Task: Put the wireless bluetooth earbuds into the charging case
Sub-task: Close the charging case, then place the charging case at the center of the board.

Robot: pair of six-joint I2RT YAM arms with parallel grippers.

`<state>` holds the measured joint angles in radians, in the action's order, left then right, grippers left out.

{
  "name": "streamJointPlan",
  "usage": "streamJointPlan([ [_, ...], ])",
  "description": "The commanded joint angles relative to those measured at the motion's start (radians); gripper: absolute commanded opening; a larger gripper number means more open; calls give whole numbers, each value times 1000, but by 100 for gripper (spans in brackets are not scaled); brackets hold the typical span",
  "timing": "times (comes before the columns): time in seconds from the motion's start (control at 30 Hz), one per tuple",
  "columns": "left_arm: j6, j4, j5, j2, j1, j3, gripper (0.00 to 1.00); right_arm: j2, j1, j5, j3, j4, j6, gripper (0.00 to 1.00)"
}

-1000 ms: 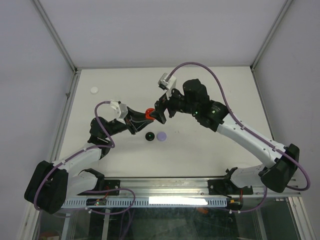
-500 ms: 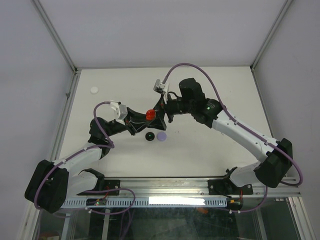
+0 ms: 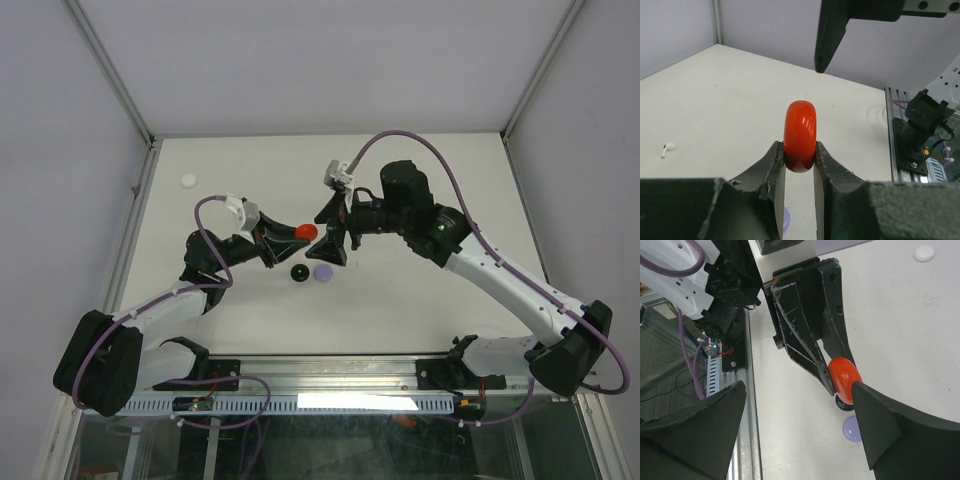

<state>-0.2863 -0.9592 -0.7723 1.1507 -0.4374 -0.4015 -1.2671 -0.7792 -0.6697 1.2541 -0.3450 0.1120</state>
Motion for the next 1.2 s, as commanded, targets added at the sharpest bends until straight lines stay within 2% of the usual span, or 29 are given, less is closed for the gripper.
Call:
streamJointPlan([
  [0.0, -42, 10, 50, 25, 1, -52, 0, 69, 6, 142, -35, 35, -1, 89],
  [0.13, -94, 139, 117, 73, 2, -92, 0, 127, 5, 375, -96, 37, -33, 89],
  [0.27, -209, 271, 172, 154, 0, -144, 1, 199, 5, 601, -172, 13, -59, 89],
  [0.37, -253, 363, 191, 208, 2, -177, 2, 265, 6, 695, -249, 18, -82, 89],
  [0.47, -286, 445, 231, 254, 1, -198, 2, 323, 6, 726, -314, 34, -106, 89],
  [0.63, -367, 479, 265, 378, 0, -215, 0, 370, 5, 764, -370, 33, -124, 89],
  [0.8, -359, 584, 194, 518, -1, -322, 1, 384, 5, 774, -378, 18, -121, 90],
  [1.17, -335, 804, 261, 640, -23, -446, 34, 407, 6, 784, -398, 26, -123, 90],
])
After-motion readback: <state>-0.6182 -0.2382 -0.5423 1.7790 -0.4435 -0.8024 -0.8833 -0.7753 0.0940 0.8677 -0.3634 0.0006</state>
